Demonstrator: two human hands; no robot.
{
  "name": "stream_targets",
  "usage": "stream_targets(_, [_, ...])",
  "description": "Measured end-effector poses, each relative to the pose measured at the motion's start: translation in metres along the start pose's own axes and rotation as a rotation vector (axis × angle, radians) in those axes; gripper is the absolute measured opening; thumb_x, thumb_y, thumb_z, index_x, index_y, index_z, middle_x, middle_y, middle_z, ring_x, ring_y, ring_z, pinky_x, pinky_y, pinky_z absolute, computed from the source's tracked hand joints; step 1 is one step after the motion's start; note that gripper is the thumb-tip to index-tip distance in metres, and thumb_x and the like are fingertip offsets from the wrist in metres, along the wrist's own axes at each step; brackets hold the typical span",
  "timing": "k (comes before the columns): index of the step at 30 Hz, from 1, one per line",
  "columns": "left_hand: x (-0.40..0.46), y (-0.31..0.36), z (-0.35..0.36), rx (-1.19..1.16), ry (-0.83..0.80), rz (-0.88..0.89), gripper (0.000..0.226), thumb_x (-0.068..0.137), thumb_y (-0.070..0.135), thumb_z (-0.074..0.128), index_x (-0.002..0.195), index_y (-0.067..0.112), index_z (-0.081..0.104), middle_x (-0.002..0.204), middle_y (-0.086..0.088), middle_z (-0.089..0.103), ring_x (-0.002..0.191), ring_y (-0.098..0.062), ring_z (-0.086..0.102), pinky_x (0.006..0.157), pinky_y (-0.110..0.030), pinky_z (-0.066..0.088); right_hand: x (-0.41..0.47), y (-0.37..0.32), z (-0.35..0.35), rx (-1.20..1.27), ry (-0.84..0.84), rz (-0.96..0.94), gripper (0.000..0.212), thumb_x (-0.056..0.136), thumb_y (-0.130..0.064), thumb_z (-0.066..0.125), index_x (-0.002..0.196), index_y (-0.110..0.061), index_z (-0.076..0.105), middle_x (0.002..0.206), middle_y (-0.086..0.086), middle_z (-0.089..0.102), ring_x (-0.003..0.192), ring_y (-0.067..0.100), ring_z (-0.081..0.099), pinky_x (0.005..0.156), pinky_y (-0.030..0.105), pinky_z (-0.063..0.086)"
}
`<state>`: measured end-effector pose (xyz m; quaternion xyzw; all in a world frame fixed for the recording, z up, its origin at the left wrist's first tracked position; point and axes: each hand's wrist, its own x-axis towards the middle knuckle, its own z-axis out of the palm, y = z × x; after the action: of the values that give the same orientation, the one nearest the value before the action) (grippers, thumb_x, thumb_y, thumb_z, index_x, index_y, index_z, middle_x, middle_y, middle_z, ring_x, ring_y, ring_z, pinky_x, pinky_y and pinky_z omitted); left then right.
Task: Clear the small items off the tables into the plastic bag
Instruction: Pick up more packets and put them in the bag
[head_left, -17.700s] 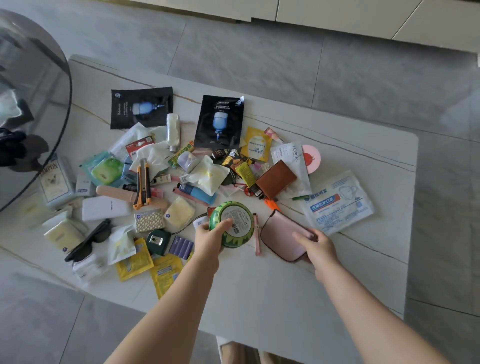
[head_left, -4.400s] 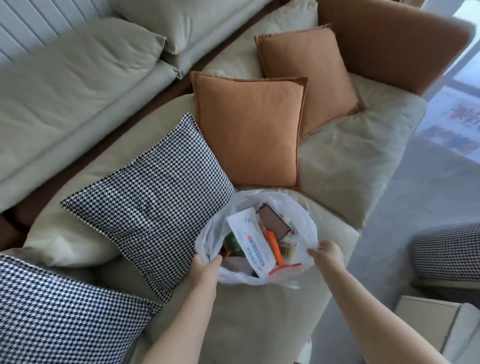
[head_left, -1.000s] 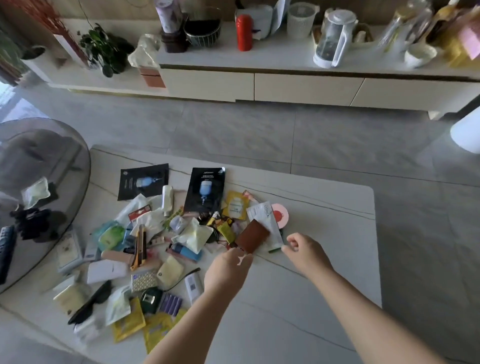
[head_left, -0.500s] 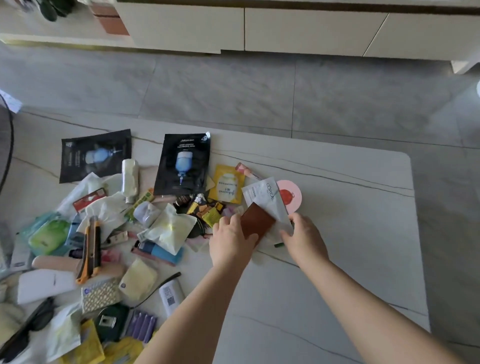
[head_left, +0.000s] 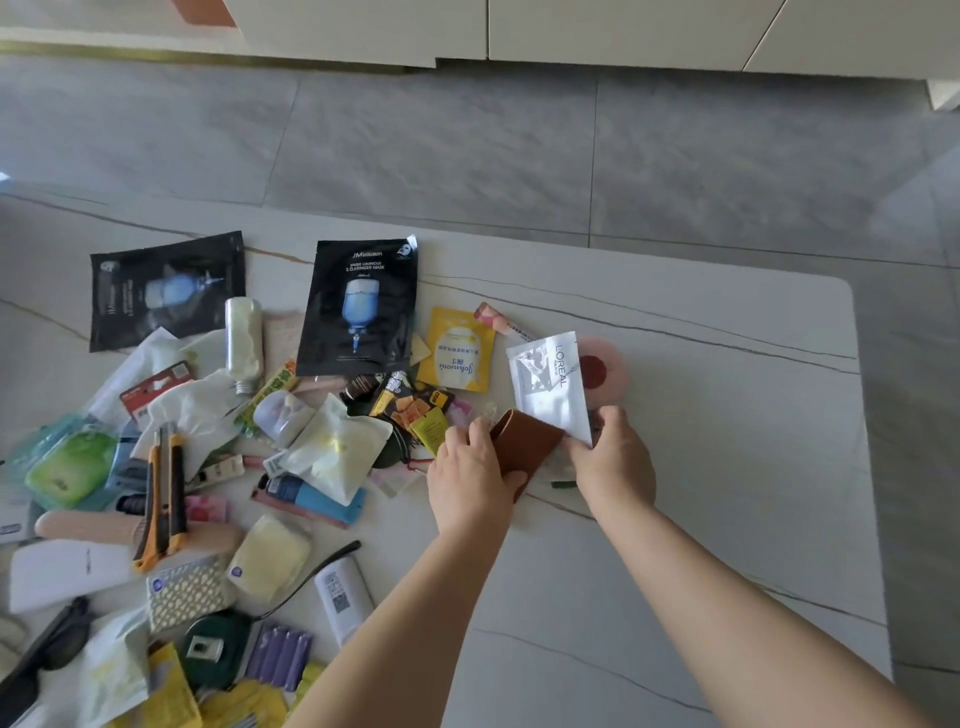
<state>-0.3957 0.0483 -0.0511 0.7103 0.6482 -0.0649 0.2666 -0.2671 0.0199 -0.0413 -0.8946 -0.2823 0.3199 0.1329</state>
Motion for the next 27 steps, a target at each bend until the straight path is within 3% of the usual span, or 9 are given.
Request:
stream_targets(5, [-0.016, -0.008, -0.006, -0.232, -0.047, -0.134, 0.027, 0.085, 0.033, 0.062, 0.104, 0.016, 0.054, 0.103, -0.002, 0.062, 0.096, -0.023, 0.058, 0.083, -0.036, 0.048, -0.009, -0.005, -0.004, 0.012, -0.079, -0.087, 0.023, 0.091, -0.017, 0.051, 0.113, -0.019, 0.058, 0.102, 0.007, 0.065, 0.094, 0.031, 0.058, 0.068, 0.029, 0.039])
stream_targets(7, [-0.023, -0.015, -0.011, -0.345, -0.051, -0.222, 0.025, 0.085, 0.032, 0.062, 0.102, 0.015, 0.056, 0.101, -0.003, 0.063, 0.095, -0.024, 0.058, 0.083, -0.039, 0.05, -0.012, -0.005, -0.008, 0.057, -0.089, -0.043, 0.011, 0.09, -0.015, 0.048, 0.095, -0.014, 0.058, 0.09, 0.008, 0.062, 0.085, 0.032, 0.054, 0.066, 0.029, 0.036])
stream_targets(9, [-0.028, -0.024, -0.017, -0.422, -0.041, -0.277, 0.024, 0.086, 0.03, 0.062, 0.103, 0.014, 0.057, 0.1, -0.004, 0.063, 0.094, -0.024, 0.059, 0.083, -0.041, 0.051, -0.015, -0.004, -0.014, 0.112, -0.079, -0.004, 0.022, 0.09, -0.014, 0.047, 0.069, -0.012, 0.041, 0.068, 0.006, 0.046, 0.071, 0.027, 0.041, 0.058, 0.032, 0.027])
stream_targets(11, [-0.033, -0.032, -0.025, -0.477, -0.025, -0.31, 0.024, 0.086, 0.027, 0.063, 0.106, 0.013, 0.057, 0.1, -0.005, 0.063, 0.093, -0.024, 0.059, 0.083, -0.04, 0.052, -0.019, -0.001, -0.021, 0.179, -0.061, 0.012, 0.035, 0.089, -0.015, 0.048, 0.062, -0.014, 0.026, 0.059, 0.002, 0.031, 0.062, 0.023, 0.029, 0.052, 0.033, 0.018])
stream_targets(15, [-0.049, -0.043, -0.046, -0.521, -0.003, -0.361, 0.021, 0.087, 0.025, 0.062, 0.104, 0.013, 0.056, 0.094, -0.002, 0.06, 0.084, -0.018, 0.057, 0.068, -0.029, 0.046, -0.036, -0.002, -0.04, 0.301, -0.063, 0.014, 0.044, 0.09, -0.026, 0.055, 0.059, -0.016, 0.026, 0.056, -0.002, 0.028, 0.052, 0.016, 0.024, 0.049, 0.031, 0.02])
stream_targets(18, [-0.065, -0.044, -0.066, -0.61, 0.015, -0.425, 0.016, 0.087, 0.025, 0.063, 0.097, 0.016, 0.053, 0.079, 0.006, 0.055, 0.067, -0.007, 0.051, 0.051, -0.021, 0.036, -0.053, -0.013, -0.058, 0.359, -0.109, -0.01, 0.035, 0.091, -0.037, 0.055, 0.067, -0.013, 0.048, 0.06, -0.001, 0.046, 0.055, 0.017, 0.041, 0.051, 0.028, 0.032])
stream_targets(22, [-0.097, -0.042, -0.102, -0.828, 0.021, -0.495, 0.019, 0.087, 0.018, 0.064, 0.101, 0.011, 0.054, 0.086, -0.001, 0.06, 0.075, -0.015, 0.059, 0.059, -0.028, 0.049, -0.085, -0.037, -0.084, 0.41, -0.204, -0.094, 0.026, 0.09, -0.042, 0.056, 0.084, -0.017, 0.06, 0.081, -0.006, 0.062, 0.074, 0.009, 0.057, 0.06, 0.021, 0.043])
stream_targets(25, [-0.133, -0.046, -0.135, -1.144, 0.052, -0.561, 0.021, 0.087, 0.007, 0.064, 0.105, 0.006, 0.054, 0.091, -0.009, 0.063, 0.075, -0.02, 0.065, 0.058, -0.03, 0.058, -0.119, -0.056, -0.103, 0.392, -0.278, -0.171, 0.042, 0.089, -0.04, 0.059, 0.089, 0.002, 0.06, 0.087, 0.018, 0.063, 0.077, 0.025, 0.056, 0.064, 0.026, 0.039])
stream_targets(27, [-0.164, -0.052, -0.158, -1.264, 0.098, -0.591, 0.02, 0.087, 0.007, 0.064, 0.105, 0.007, 0.055, 0.089, -0.009, 0.064, 0.073, -0.019, 0.065, 0.053, -0.026, 0.056, -0.146, -0.068, -0.115, 0.4, -0.328, -0.219, 0.046, 0.09, -0.038, 0.059, 0.086, 0.008, 0.055, 0.081, 0.025, 0.058, 0.073, 0.022, 0.049, 0.063, 0.028, 0.037])
